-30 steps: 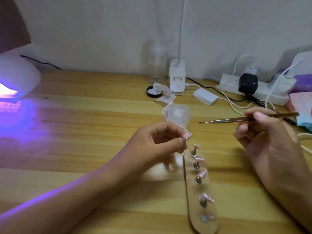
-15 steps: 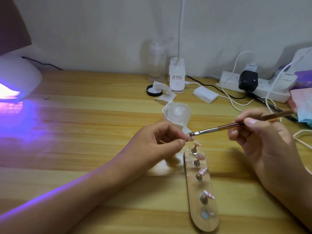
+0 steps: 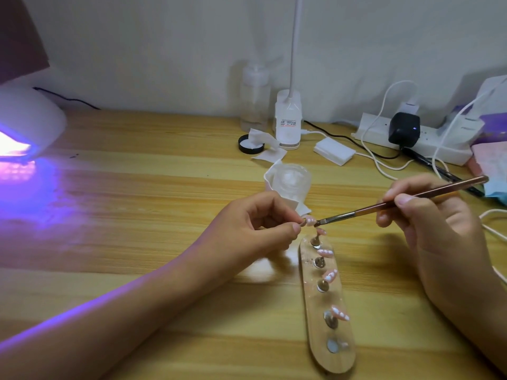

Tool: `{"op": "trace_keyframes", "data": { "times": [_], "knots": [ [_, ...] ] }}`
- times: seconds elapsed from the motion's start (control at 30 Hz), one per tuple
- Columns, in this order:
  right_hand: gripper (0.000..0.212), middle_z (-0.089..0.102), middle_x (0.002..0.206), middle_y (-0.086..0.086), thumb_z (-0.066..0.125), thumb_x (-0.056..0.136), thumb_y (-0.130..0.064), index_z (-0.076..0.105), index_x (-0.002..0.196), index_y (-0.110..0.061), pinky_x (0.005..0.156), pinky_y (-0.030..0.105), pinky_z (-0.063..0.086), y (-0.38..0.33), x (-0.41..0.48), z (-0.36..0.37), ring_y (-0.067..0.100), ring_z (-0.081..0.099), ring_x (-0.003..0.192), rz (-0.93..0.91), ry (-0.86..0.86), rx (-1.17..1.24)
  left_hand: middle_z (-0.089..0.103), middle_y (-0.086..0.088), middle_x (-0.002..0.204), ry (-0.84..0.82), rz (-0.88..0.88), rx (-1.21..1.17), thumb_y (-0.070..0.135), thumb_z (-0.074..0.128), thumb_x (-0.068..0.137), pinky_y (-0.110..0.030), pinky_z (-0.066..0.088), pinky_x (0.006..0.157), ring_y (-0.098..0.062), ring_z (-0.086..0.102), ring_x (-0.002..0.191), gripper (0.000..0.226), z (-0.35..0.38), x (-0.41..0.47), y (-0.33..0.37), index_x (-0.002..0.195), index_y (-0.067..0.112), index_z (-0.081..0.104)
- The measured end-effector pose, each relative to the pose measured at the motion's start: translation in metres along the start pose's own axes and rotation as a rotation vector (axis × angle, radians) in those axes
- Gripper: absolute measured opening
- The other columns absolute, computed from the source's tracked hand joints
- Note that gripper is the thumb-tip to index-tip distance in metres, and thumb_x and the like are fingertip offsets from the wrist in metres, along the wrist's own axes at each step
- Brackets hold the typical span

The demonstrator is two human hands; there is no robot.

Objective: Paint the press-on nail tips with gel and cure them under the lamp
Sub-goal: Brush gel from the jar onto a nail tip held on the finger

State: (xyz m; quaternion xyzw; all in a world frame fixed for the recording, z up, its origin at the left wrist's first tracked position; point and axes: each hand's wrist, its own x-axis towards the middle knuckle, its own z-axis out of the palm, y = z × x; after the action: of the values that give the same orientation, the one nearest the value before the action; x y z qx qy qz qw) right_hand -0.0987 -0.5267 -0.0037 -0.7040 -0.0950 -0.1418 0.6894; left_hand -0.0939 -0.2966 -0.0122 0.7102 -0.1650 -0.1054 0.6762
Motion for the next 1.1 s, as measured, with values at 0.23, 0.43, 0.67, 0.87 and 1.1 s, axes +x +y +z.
{"op": "trace_keyframes", "data": {
  "times": [0.23,0.43,0.67,0.87,1.1],
  "knots": [
    [0.029,0.061,0.074,-0.002,0.045,0.086,-0.010,0.070,0.077,-0.023,0.069,0.019,0.053,-0.0014,0.0011,0.0004,0.011,0.061,0.068,-0.013,-0.004,0.240,0.065,0.003,0.065,0.019,-0.033,-0.074,0.020,0.068,0.078,-0.018,0.047,0.057,-0.007,0.058,0.058,0.009,-0.0020,0.0000,0.0017,0.074,0.028,0.070],
    [0.031,0.065,0.073,-0.003,0.046,0.085,-0.010,0.072,0.075,-0.024,0.069,0.019,0.054,-0.0024,-0.0009,0.0049,0.011,0.064,0.068,0.019,-0.071,0.225,0.066,0.002,0.066,0.012,-0.040,-0.080,0.023,0.070,0.079,-0.020,0.048,0.058,-0.009,0.058,0.058,0.008,-0.0021,0.0006,0.0011,0.073,0.028,0.069],
    [0.026,0.066,0.075,-0.003,0.050,0.084,-0.015,0.072,0.077,-0.026,0.072,0.020,0.055,-0.0041,-0.0018,0.0037,0.014,0.066,0.073,0.031,-0.085,0.128,0.068,0.000,0.066,0.011,-0.036,-0.084,0.021,0.070,0.079,-0.022,0.048,0.057,-0.012,0.059,0.058,0.009,-0.0021,0.0017,0.0006,0.072,0.027,0.069],
    [0.023,0.065,0.079,-0.004,0.051,0.086,-0.013,0.069,0.080,-0.027,0.076,0.021,0.054,-0.0037,-0.0050,0.0029,0.013,0.065,0.074,-0.089,-0.044,-0.031,0.069,-0.001,0.066,0.011,-0.029,-0.104,0.017,0.069,0.079,-0.020,0.049,0.057,-0.012,0.061,0.057,0.014,-0.0019,0.0017,0.0020,0.069,0.027,0.068],
    [0.031,0.064,0.078,-0.002,0.046,0.087,-0.009,0.070,0.079,-0.025,0.075,0.021,0.054,-0.0014,-0.0026,0.0017,0.013,0.065,0.073,-0.059,-0.043,0.166,0.070,-0.003,0.066,0.010,-0.035,-0.137,0.009,0.069,0.083,-0.019,0.050,0.056,-0.012,0.062,0.056,0.018,-0.0027,0.0008,0.0031,0.069,0.021,0.066]
  ]
}}
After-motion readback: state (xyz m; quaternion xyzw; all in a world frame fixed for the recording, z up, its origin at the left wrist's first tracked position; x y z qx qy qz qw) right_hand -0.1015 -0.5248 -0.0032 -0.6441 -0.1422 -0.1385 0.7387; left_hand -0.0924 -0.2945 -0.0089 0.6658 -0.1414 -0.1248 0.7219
